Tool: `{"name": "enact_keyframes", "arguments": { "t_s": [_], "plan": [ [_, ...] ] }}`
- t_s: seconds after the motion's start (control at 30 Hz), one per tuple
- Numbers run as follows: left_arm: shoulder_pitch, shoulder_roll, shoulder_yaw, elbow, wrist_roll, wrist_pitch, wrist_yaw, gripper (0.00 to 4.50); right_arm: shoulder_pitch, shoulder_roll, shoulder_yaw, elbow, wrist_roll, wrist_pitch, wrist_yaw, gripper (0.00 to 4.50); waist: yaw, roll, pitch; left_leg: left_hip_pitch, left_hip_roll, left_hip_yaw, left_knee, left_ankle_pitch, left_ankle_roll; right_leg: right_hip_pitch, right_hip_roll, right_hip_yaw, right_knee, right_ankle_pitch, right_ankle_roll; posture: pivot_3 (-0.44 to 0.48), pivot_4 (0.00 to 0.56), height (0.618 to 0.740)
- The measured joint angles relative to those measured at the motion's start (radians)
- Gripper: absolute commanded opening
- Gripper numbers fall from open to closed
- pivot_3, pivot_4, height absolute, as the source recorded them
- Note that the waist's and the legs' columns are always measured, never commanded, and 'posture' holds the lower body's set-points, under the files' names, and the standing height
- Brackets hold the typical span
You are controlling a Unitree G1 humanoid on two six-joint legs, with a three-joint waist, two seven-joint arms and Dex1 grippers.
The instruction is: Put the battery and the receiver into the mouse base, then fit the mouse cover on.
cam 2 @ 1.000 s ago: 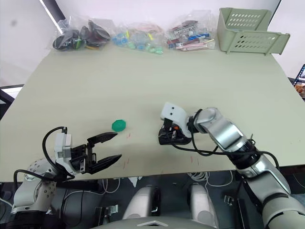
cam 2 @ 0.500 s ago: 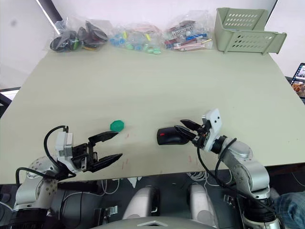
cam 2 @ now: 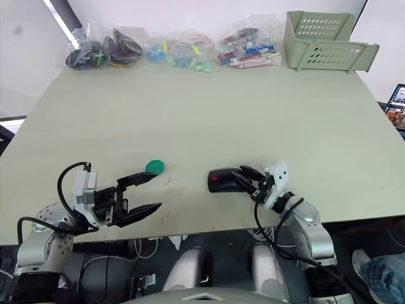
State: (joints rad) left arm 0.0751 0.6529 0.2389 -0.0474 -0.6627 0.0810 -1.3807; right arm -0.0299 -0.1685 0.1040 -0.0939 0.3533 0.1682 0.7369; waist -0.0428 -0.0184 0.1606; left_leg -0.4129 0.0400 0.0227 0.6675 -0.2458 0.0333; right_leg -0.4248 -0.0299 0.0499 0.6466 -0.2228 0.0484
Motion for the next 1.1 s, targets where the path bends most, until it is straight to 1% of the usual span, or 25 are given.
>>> {"name": "enact_keyframes", "arguments": {
  "t_s": [0.13, 0.27, 0.33, 0.37, 0.47, 0.5, 0.53, 0.57, 0.67, 0.7, 0.77, 0.87, 1.0, 1.1],
  "plan": [
    [0.003, 0.0, 0.009, 0.003, -0.006, -0.001, -0.012, 4.5, -0.009, 0.003, 0.008, 0.03, 0.003, -0.045, 0.004, 1.76, 0.0, -0.001, -0.001, 0.001, 0.001, 0.0, 0.0, 0.0, 0.0, 0.001, 0.001, 0.0, 0.0, 0.0, 0.0, 0.0, 0.15, 0.74],
    [0.011, -0.003, 0.021, 0.008, -0.008, -0.002, -0.011, 4.5, 0.003, 0.009, -0.006, 0.012, 0.019, -0.053, -0.009, 1.76, 0.002, -0.001, -0.001, 0.001, 0.001, -0.001, 0.0, 0.0, 0.0, 0.001, 0.0, 0.0, 0.0, 0.0, -0.001, 0.0, 0.15, 0.74],
    [0.02, -0.007, 0.029, 0.007, -0.009, -0.001, -0.006, 4.5, 0.017, 0.006, -0.012, -0.024, 0.03, -0.041, -0.024, 1.76, 0.003, 0.001, 0.0, -0.001, 0.001, -0.001, 0.0, 0.0, 0.0, 0.0, -0.001, -0.001, 0.0, 0.0, -0.001, 0.0, 0.15, 0.74],
    [0.037, -0.013, 0.032, 0.007, -0.01, 0.002, 0.011, 4.5, 0.024, -0.008, -0.036, -0.076, 0.045, -0.036, -0.039, 1.76, 0.004, 0.001, 0.0, -0.001, 0.001, -0.001, 0.0, 0.0, 0.0, -0.001, -0.003, 0.0, 0.0, 0.0, 0.0, 0.0, 0.15, 0.74],
    [0.071, -0.03, 0.057, -0.017, -0.03, 0.041, 0.075, 4.5, 0.035, -0.09, -0.105, -0.205, 0.088, 0.031, -0.068, 1.76, 0.008, 0.0, 0.0, -0.002, 0.0, -0.001, 0.001, 0.0, 0.0, 0.0, -0.005, 0.001, 0.0, 0.0, 0.0, 0.0, 0.15, 0.74],
    [0.078, -0.033, 0.065, -0.024, -0.036, 0.049, 0.09, 4.5, 0.04, -0.108, -0.117, -0.221, 0.1, 0.048, -0.069, 2.15, 0.009, 0.0, 0.0, -0.002, 0.0, -0.001, 0.001, 0.0, 0.0, 0.0, -0.005, 0.001, 0.0, 0.0, 0.0, 0.0, 0.15, 0.74],
    [0.09, -0.037, 0.076, -0.036, -0.048, 0.067, 0.12, 4.5, 0.054, -0.14, -0.138, -0.246, 0.118, 0.076, -0.07, 2.29, 0.01, 0.0, 0.0, -0.001, 0.0, -0.001, 0.001, 0.0, 0.0, 0.0, -0.005, 0.001, 0.0, 0.0, 0.0, 0.0, 0.15, 0.74],
    [0.098, -0.04, 0.082, -0.05, -0.05, 0.08, 0.141, 4.5, 0.069, -0.167, -0.148, -0.257, 0.121, 0.094, -0.068, 2.56, 0.012, 0.0, 0.0, -0.001, -0.001, -0.001, 0.001, 0.0, 0.0, 0.0, -0.005, 0.0, 0.0, 0.0, 0.001, 0.0, 0.15, 0.74],
    [0.156, -0.06, 0.113, -0.116, -0.063, 0.114, 0.227, 4.5, 0.166, -0.255, -0.206, -0.305, 0.133, 0.152, -0.071, 4.04, 0.016, 0.0, 0.0, -0.001, -0.001, -0.001, 0.0, 0.0, 0.0, 0.0, -0.005, 0.0, -0.001, 0.0, 0.0, 0.0, 0.15, 0.74],
    [0.185, -0.063, 0.122, -0.139, -0.066, 0.131, 0.261, 4.5, 0.206, -0.287, -0.241, -0.32, 0.138, 0.174, -0.075, 4.39, 0.018, 0.0, 0.0, -0.002, -0.001, 0.0, 0.0, 0.0, 0.0, 0.0, -0.005, 0.001, -0.001, 0.0, 0.0, 0.0, 0.15, 0.74],
    [0.222, -0.07, 0.138, -0.165, -0.068, 0.153, 0.301, 4.5, 0.252, -0.319, -0.28, -0.351, 0.144, 0.187, -0.078, 4.39, 0.016, 0.0, 0.0, -0.001, 0.0, 0.0, 0.0, 0.0, 0.0, 0.0, -0.004, 0.002, 0.0, -0.002, 0.004, 0.0, 0.15, 0.74],
    [0.284, -0.071, 0.17, -0.185, -0.075, 0.182, 0.348, 4.5, 0.331, -0.363, -0.349, -0.416, 0.166, 0.206, -0.075, 4.39, 0.017, 0.0, 0.0, -0.001, 0.0, -0.001, 0.0, 0.0, 0.0, 0.0, -0.003, 0.001, -0.001, -0.002, 0.004, 0.0, 0.15, 0.74],
    [0.369, -0.081, 0.188, -0.223, -0.055, 0.2, 0.416, 4.5, 0.416, -0.386, -0.446, -0.429, 0.196, 0.221, -0.068, 4.39, 0.025, 0.0, 0.0, -0.001, 0.0, 0.0, 0.0, 0.0, 0.0, 0.0, -0.005, 0.002, -0.002, -0.002, 0.004, 0.0, 0.15, 0.74],
    [0.43, -0.096, 0.189, -0.248, -0.025, 0.21, 0.473, 4.5, 0.448, -0.394, -0.513, -0.429, 0.219, 0.229, -0.068, 4.39, 0.026, 0.0, 0.0, -0.001, 0.0, 0.0, 0.001, 0.0, 0.0, 0.0, -0.005, 0.003, -0.002, -0.002, 0.005, 0.0, 0.15, 0.74]
  ]
}}
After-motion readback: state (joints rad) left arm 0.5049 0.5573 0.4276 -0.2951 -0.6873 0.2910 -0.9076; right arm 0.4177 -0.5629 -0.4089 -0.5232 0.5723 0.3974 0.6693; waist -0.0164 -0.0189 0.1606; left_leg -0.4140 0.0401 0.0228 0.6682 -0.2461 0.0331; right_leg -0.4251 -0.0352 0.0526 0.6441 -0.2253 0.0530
